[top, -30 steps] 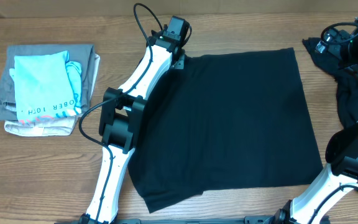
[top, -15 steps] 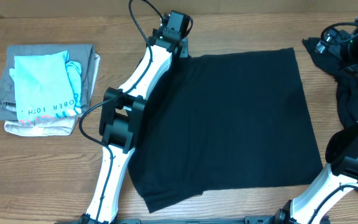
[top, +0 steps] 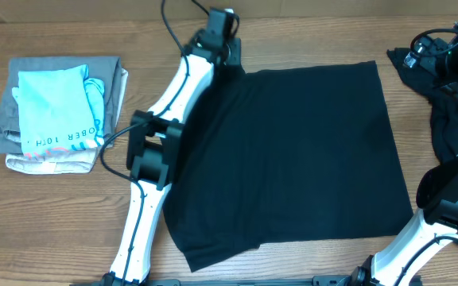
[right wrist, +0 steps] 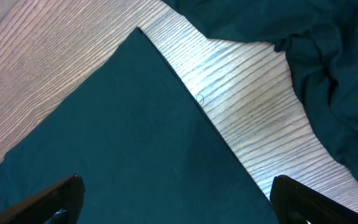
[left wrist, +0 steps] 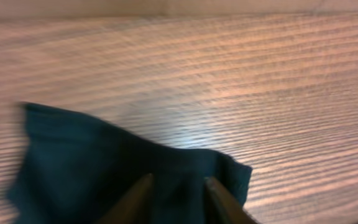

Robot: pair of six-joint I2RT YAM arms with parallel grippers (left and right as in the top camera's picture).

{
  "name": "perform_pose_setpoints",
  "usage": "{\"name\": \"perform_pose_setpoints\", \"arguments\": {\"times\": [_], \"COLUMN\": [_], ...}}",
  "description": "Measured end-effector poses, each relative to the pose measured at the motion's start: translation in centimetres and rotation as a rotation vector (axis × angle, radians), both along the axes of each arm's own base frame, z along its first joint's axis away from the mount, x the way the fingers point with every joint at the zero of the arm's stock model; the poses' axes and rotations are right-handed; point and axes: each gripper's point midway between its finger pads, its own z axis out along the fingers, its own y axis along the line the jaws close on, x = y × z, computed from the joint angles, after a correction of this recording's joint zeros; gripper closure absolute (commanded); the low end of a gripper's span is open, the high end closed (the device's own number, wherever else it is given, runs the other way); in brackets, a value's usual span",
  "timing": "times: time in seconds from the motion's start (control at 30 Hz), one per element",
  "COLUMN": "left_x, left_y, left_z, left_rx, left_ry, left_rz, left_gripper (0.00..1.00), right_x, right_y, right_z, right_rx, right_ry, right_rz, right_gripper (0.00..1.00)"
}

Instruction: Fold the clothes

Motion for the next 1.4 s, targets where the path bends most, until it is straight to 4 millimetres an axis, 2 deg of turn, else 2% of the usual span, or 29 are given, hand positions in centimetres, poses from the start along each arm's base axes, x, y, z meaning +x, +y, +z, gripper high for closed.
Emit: {"name": "perform_pose_setpoints", "arguments": {"times": [0.07, 0.13, 0.17, 0.23, 0.33, 0.4, 0.43, 0.5, 0.53, 0.6, 0.73, 0.87, 1.13, 1.27, 1.4], "left_x": [-0.5, -1.2, -1.9, -3.5, -6.3, -8.0, -8.6, -9.8, -10.1, -10.9, -12.6, -14.4, -14.4, -14.9, -14.4], "left_y": [1.3, 2.8, 4.4, 6.7, 10.5, 12.7, 13.6, 15.1, 15.3, 15.5, 14.3, 13.0, 12.5, 13.9, 15.7], "left_z": [2.1, 5.1, 8.1, 12.1, 16.3, 17.4, 17.2, 15.4, 14.2, 10.6, 3.5, -1.3, -4.4, -5.4, -5.4], "left_rx": [0.016, 0.026, 0.030, 0.029, 0.031, 0.031, 0.029, 0.020, 0.015, -0.001, -0.036, -0.058, -0.072, 0.001, 0.097], "left_ry": [0.024, 0.035, 0.032, 0.043, 0.077, 0.118, 0.149, 0.237, 0.275, 0.378, 0.550, 0.657, 0.652, 0.663, 0.631], "left_rz": [0.003, 0.014, 0.026, 0.054, 0.110, 0.145, 0.159, 0.177, 0.176, 0.168, 0.125, 0.095, 0.084, 0.126, 0.177], "left_gripper": [0.45, 0.37, 0.39, 0.43, 0.52, 0.63, 0.74, 0.83, 0.87, 0.92, 0.95, 0.96, 0.96, 0.94, 0.93], "right_x": [0.0, 0.0, 0.0, 0.0, 0.0, 0.0, 0.0, 0.0, 0.0, 0.0, 0.0, 0.0, 0.0, 0.0, 0.0], "right_y": [0.0, 0.0, 0.0, 0.0, 0.0, 0.0, 0.0, 0.0, 0.0, 0.0, 0.0, 0.0, 0.0, 0.0, 0.0], "right_z": [0.0, 0.0, 0.0, 0.0, 0.0, 0.0, 0.0, 0.0, 0.0, 0.0, 0.0, 0.0, 0.0, 0.0, 0.0], "right_rx": [-0.001, 0.000, 0.000, 0.000, 0.000, 0.000, 0.000, 0.000, 0.000, 0.000, 0.000, 0.000, -0.001, 0.000, 0.000], "right_ry": [0.000, 0.000, 0.000, -0.001, 0.000, -0.001, 0.000, 0.000, 0.000, 0.000, 0.000, 0.000, 0.000, 0.000, 0.000], "right_rz": [0.000, 0.000, 0.000, 0.000, 0.000, 0.000, 0.000, 0.000, 0.000, 0.000, 0.000, 0.000, 0.000, -0.001, 0.000], "right_gripper": [0.00, 0.00, 0.00, 0.00, 0.00, 0.00, 0.00, 0.00, 0.00, 0.00, 0.00, 0.00, 0.00, 0.00, 0.00]}}
